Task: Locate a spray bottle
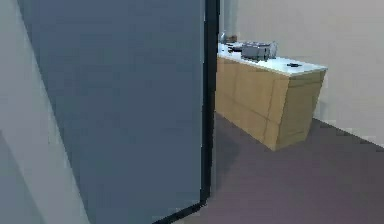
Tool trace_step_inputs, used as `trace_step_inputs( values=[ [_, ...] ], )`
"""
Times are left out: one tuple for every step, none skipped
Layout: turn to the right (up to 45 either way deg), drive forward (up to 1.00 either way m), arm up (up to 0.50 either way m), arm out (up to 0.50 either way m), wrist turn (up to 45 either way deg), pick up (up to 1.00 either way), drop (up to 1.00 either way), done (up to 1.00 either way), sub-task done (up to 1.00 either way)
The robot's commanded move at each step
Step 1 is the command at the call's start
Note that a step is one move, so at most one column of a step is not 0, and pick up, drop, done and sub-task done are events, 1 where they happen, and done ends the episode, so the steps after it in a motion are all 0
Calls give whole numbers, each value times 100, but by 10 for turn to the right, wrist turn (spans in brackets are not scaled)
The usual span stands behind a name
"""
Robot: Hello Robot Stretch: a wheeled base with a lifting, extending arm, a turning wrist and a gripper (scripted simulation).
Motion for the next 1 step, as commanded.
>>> trace_step_inputs(
  values=[
    [-450, 0, 0, 0, 0, 0, 0, 0, 0]
  ],
)
